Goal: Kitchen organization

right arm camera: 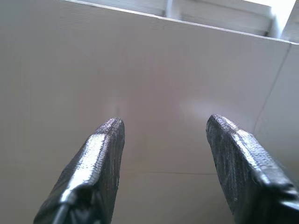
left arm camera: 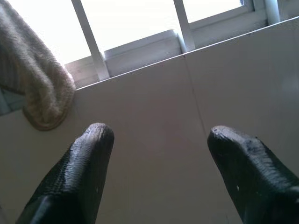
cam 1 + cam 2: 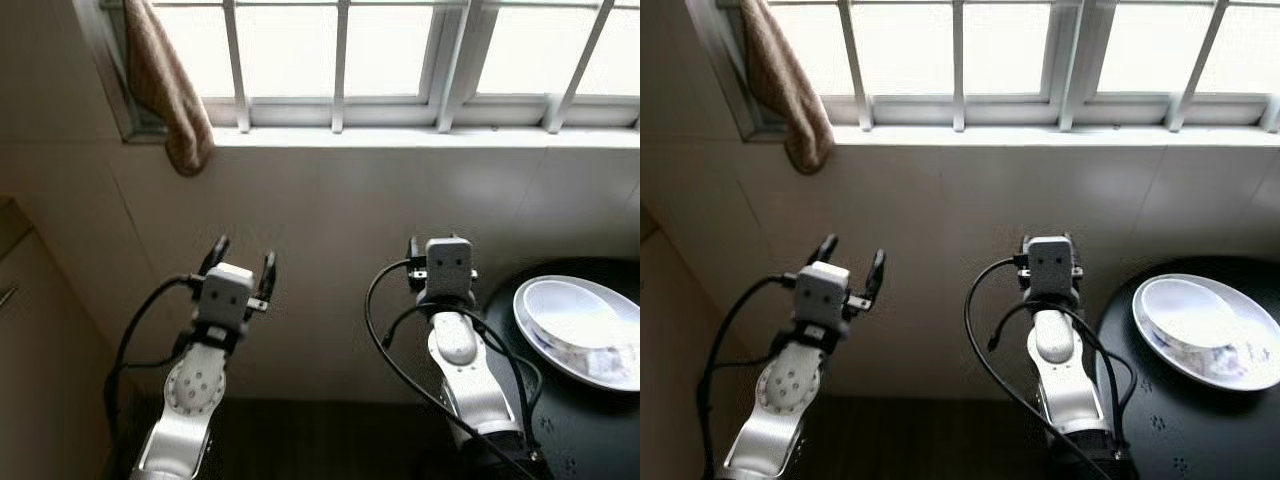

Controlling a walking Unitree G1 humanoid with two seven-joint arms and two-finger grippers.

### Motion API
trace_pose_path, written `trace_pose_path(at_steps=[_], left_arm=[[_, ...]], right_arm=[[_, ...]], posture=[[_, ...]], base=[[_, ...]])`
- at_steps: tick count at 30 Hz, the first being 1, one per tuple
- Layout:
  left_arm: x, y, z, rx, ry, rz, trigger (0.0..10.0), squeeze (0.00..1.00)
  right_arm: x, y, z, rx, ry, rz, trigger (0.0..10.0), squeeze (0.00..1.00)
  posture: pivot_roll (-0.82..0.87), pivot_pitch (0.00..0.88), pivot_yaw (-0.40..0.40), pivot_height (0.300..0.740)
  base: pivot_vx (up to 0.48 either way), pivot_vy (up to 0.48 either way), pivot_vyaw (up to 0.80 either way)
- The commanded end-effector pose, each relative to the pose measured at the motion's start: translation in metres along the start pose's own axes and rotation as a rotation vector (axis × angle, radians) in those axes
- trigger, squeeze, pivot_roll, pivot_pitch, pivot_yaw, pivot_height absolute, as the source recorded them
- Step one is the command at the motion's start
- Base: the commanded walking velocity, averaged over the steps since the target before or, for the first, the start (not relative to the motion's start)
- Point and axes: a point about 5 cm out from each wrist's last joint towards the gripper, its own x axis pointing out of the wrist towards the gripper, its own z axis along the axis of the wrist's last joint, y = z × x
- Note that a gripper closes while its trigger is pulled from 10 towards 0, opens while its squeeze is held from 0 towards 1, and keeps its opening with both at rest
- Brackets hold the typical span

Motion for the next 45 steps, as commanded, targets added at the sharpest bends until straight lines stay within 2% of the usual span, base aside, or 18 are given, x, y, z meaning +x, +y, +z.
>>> trace_pose_path(at_steps=[1, 4, 6, 14, 19, 27, 35, 38, 45], left_arm=[[0.000, -0.009, 0.000, -0.014, 0.005, -0.029, 10.0, 0.00], [0.001, -0.009, 0.000, -0.015, 0.002, -0.031, 10.0, 0.00], [0.000, -0.011, 0.001, -0.019, -0.006, -0.036, 10.0, 0.00], [0.000, -0.013, 0.002, -0.025, -0.017, -0.050, 10.0, 0.00], [-0.001, -0.013, 0.000, -0.021, -0.009, -0.051, 10.0, 0.00], [-0.001, -0.014, -0.001, -0.017, 0.000, -0.061, 10.0, 0.00], [-0.002, -0.014, -0.003, -0.013, 0.007, -0.066, 10.0, 0.00], [-0.002, -0.015, -0.003, -0.013, 0.010, -0.069, 10.0, 0.00], [-0.003, -0.015, -0.005, -0.009, 0.021, -0.071, 10.0, 0.00]], right_arm=[[0.001, -0.008, -0.005, 0.000, 0.025, -0.034, 10.0, 0.00], [0.001, -0.008, -0.005, 0.005, 0.027, -0.037, 10.0, 0.00], [0.001, -0.010, -0.006, 0.042, 0.043, -0.056, 10.0, 0.00], [0.001, -0.011, -0.004, 0.024, 0.026, -0.068, 10.0, 0.00], [0.003, -0.018, -0.004, 0.023, 0.028, -0.116, 10.0, 0.00], [0.004, -0.018, -0.005, 0.023, 0.034, -0.117, 10.0, 0.00], [0.005, -0.021, -0.008, 0.071, 0.067, -0.141, 10.0, 0.00], [0.006, -0.024, -0.014, 0.096, 0.113, -0.148, 10.0, 0.00], [0.009, -0.045, -0.034, 0.239, 0.287, -0.278, 10.0, 0.00]], posture=[[-0.03, 0.000, 0.012, 0.740], [-0.03, 0.000, 0.013, 0.740], [-0.03, 0.000, 0.013, 0.740], [-0.03, 0.000, 0.014, 0.740], [-0.03, 0.000, 0.014, 0.740], [-0.03, 0.000, 0.014, 0.740], [-0.03, 0.000, 0.016, 0.740], [-0.03, 0.000, 0.015, 0.740], [-0.04, 0.000, 0.015, 0.740]], base=[[0.416, 0.000, 0.00], [0.419, 0.000, -0.39], [0.343, 0.000, -0.80], [0.000, 0.000, -0.80], [0.000, 0.000, -0.80], [0.000, 0.000, -0.80], [0.000, 0.000, -0.79], [0.000, 0.000, -0.25], [0.000, 0.000, 0.00]])
